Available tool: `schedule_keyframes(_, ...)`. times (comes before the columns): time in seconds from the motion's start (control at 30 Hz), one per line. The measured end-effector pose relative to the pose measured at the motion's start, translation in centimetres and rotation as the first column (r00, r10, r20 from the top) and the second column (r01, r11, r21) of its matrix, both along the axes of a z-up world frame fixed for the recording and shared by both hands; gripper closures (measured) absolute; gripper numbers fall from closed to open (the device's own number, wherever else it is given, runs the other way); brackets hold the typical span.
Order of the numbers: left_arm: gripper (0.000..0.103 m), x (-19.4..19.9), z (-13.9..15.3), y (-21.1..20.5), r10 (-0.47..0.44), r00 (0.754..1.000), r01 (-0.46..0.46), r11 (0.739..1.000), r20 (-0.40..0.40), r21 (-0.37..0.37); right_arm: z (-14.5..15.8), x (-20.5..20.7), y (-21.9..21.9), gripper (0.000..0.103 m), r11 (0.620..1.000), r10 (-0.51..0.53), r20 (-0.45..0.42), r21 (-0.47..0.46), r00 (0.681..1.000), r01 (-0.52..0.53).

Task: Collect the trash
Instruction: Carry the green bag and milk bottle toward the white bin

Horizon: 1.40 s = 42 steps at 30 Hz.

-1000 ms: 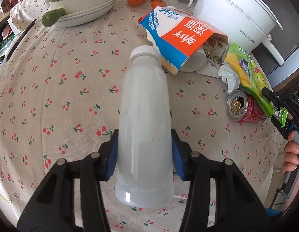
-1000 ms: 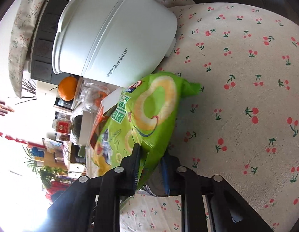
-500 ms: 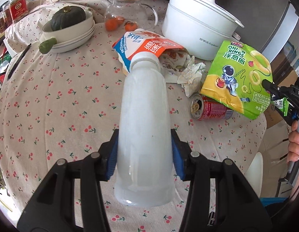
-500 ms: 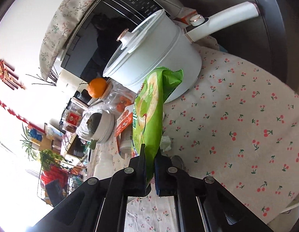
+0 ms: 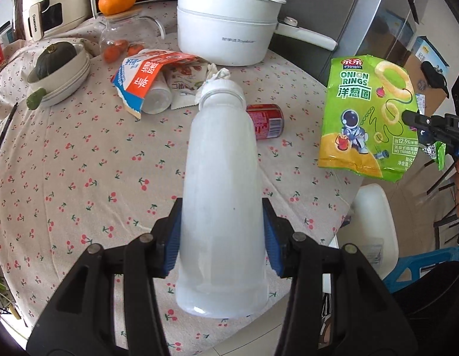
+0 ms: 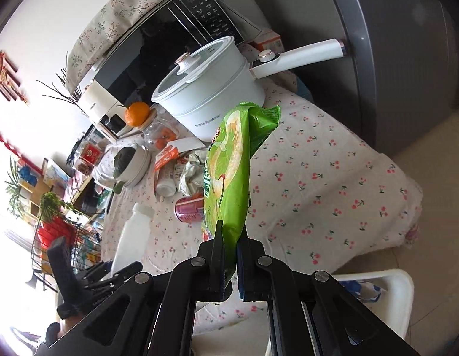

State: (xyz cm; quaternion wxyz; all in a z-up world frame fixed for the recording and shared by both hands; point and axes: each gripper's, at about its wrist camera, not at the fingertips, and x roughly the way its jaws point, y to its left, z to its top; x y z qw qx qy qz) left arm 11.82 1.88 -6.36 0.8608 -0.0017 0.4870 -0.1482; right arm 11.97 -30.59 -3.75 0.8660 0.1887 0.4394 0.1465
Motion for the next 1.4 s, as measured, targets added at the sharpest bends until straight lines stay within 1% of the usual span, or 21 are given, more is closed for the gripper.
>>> schedule_keyframes(0.13, 0.053, -1.5, 0.3, -2.5, -0.076, 0.997, 0.076, 0.997, 0.003, 0.003, -0.1, -2.7, -2.4, 0.096, 0.999, -0.029, -0.016, -0.032, 0.999, 0.029)
schedule_keyframes(0.23, 0.053, -2.7, 0.3, -4.5, -0.138, 0.99, 0.138, 0.99, -0.003, 0.001, -0.4, -4.6, -3.9, 0.096, 0.997, -0.05, -0.042, -0.055, 0.998, 0.047)
schedule_keyframes(0.43, 0.052, -5.4, -0.1, -8.8, -0.271, 0.962, 0.271, 0.962, -0.015, 0.021, -1.7, -7.5, -6.9, 0.096, 0.991, -0.095, -0.111, -0.102, 0.989, 0.083)
schedule_keyframes(0.53, 0.053, -6.5, -0.5, -10.7, -0.323, 0.946, 0.324, 0.946, -0.027, 0.026, -3.2, -8.7, -8.3, 0.096, 0.99, -0.1, -0.172, -0.116, 0.98, 0.081)
schedule_keyframes(0.67, 0.052, -7.7, -1.2, -13.0, -0.375, 0.926, 0.376, 0.926, -0.047, 0.021, -6.1, -9.8, -9.3, 0.096, 0.987, -0.109, -0.279, -0.141, 0.954, 0.072)
schedule_keyframes(0.73, 0.052, -8.2, -1.6, -14.2, -0.396, 0.916, 0.398, 0.917, -0.058, 0.021, -7.8, -10.0, -9.4, 0.096, 0.987, -0.109, -0.336, -0.151, 0.936, 0.061)
schedule_keyframes(0.8, 0.052, -8.6, -2.1, -15.1, -0.414, 0.908, 0.416, 0.909, -0.07, 0.023, -8.9, -9.8, -9.2, 0.096, 0.984, -0.107, -0.374, -0.169, 0.921, 0.046)
schedule_keyframes(1.03, 0.052, -9.4, -3.3, -17.4, -0.455, 0.885, 0.46, 0.887, -0.1, 0.034, -11.4, -8.9, -8.0, 0.096, 0.985, -0.085, -0.446, -0.175, 0.891, 0.006)
schedule_keyframes(1.07, 0.052, -9.5, -3.5, -17.5, -0.459, 0.883, 0.464, 0.885, -0.104, 0.036, -11.6, -8.9, -7.8, 0.096, 0.984, -0.078, -0.453, -0.178, 0.888, -0.005)
schedule_keyframes(1.17, 0.052, -9.5, -4.0, -17.9, -0.465, 0.878, 0.472, 0.88, -0.117, 0.042, -12.2, -9.2, -7.5, 0.096, 0.992, -0.04, -0.489, -0.124, 0.871, -0.024)
schedule_keyframes(1.3, 0.052, -9.4, -4.4, -18.3, -0.47, 0.874, 0.478, 0.877, -0.128, 0.047, -13.0, -9.7, -6.9, 0.096, 0.991, -0.019, -0.528, -0.125, 0.849, -0.056)
schedule_keyframes(1.4, 0.052, -9.4, -4.6, -18.6, -0.472, 0.872, 0.481, 0.875, -0.131, 0.049, -13.5, -9.9, -7.0, 0.096, 0.992, -0.022, -0.552, -0.117, 0.834, -0.052)
